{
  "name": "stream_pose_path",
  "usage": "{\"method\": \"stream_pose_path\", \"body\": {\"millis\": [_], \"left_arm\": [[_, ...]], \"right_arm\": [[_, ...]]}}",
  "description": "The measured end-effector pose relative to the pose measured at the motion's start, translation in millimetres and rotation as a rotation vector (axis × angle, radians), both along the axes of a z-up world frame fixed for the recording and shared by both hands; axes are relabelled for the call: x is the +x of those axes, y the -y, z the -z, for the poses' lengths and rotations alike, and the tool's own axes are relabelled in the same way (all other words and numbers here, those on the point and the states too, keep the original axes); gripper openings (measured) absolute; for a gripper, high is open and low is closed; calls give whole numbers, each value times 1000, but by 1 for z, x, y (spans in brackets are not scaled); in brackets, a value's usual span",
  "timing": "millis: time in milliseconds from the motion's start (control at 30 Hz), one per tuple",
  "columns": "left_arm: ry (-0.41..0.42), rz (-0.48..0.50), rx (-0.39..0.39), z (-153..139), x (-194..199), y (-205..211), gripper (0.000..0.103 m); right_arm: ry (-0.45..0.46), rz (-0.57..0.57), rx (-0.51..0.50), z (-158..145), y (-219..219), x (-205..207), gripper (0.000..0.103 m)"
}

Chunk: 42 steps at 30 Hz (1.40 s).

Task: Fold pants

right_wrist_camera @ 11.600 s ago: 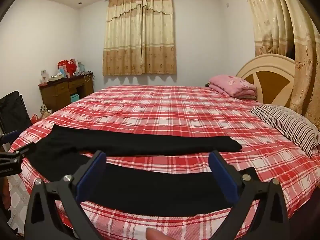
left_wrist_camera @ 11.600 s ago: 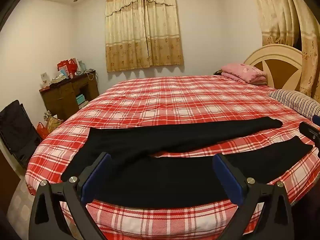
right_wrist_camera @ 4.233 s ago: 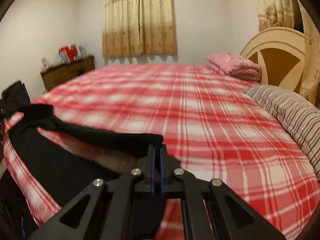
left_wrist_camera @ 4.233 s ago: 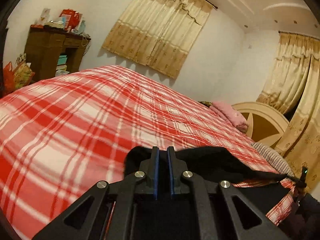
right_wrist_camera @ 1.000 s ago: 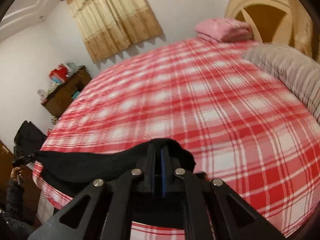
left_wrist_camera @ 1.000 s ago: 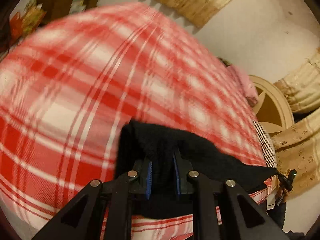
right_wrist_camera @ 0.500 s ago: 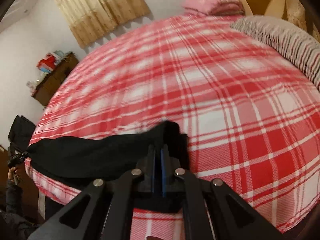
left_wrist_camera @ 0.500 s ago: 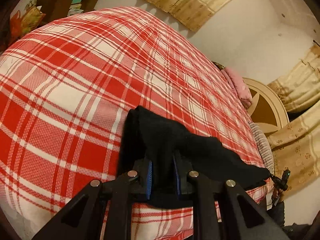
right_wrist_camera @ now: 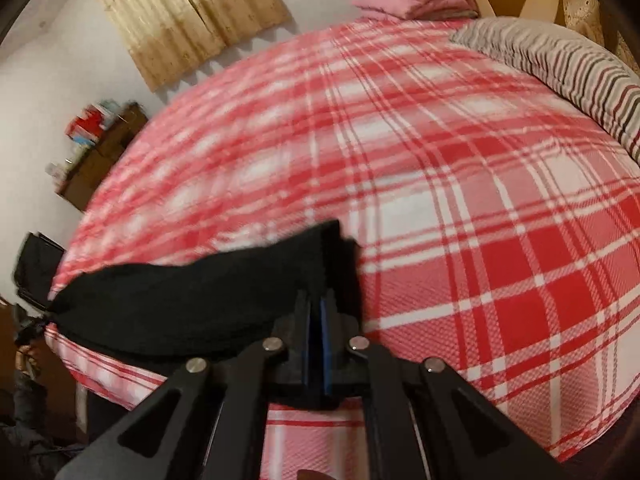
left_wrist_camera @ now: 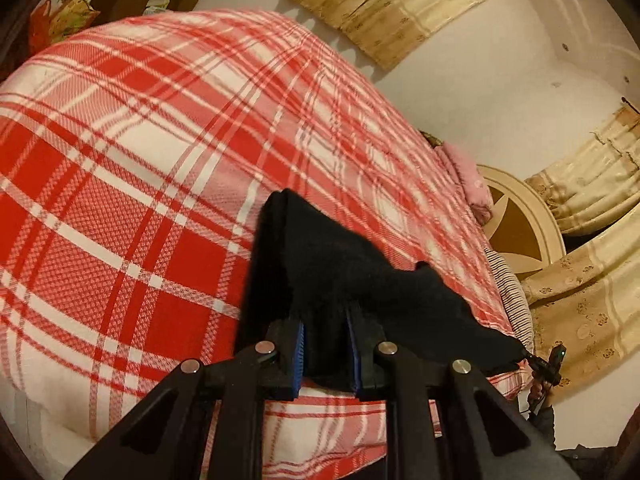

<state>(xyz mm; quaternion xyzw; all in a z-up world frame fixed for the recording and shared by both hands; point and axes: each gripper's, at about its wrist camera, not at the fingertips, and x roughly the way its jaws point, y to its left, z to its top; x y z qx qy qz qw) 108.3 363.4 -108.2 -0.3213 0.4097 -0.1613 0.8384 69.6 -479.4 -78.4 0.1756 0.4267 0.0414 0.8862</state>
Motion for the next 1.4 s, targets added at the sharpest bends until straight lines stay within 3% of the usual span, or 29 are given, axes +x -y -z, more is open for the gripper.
{"method": "stream_pose_path", "body": {"millis": [133, 233, 333, 433, 533, 767, 833, 867, 933, 1000, 1067, 1233, 1300, 1400], "left_arm": [[10, -4, 2, 5, -1, 0, 18], [-52, -19, -26, 32, 1, -5, 18], [-43, -37, -65, 34, -7, -8, 18], [-15, -27, -40, 23, -13, -8, 18], [-52, -25, -2, 30, -3, -6, 18], [-40, -18, 21, 32, 1, 1, 22], [-41, -13, 44, 29, -2, 2, 24], [-38, -8, 65, 26, -4, 1, 27], [-30, -17, 124, 19, -9, 0, 35], [-30, -48, 203, 14, -13, -2, 60], [-32, -72, 229, 12, -18, -9, 67], [-46, -204, 155, 17, -29, -39, 67], [-45, -259, 178, 13, -34, -40, 67], [-16, -247, 197, 5, -35, -25, 67]], "right_arm": [[85, -16, 51, -18, 0, -16, 7], [22, 10, 9, -2, 1, -9, 7], [-43, 40, -4, 21, 6, 2, 6], [-14, 44, 22, 14, 11, -1, 6], [-3, 22, -2, 5, 9, -3, 6], [-61, 9, -23, 28, 6, -2, 6], [-63, 5, -17, 28, 9, -4, 6], [-66, 7, -28, 27, 9, -5, 16], [-71, 9, -51, 26, 11, -6, 21], [-59, 18, -61, 22, 13, -11, 32], [-45, 34, -69, 19, 15, -15, 41], [-9, 80, -80, 10, 19, -23, 44], [8, 92, -82, 6, 18, -25, 44], [31, 107, -83, -3, 12, -25, 44]]}}
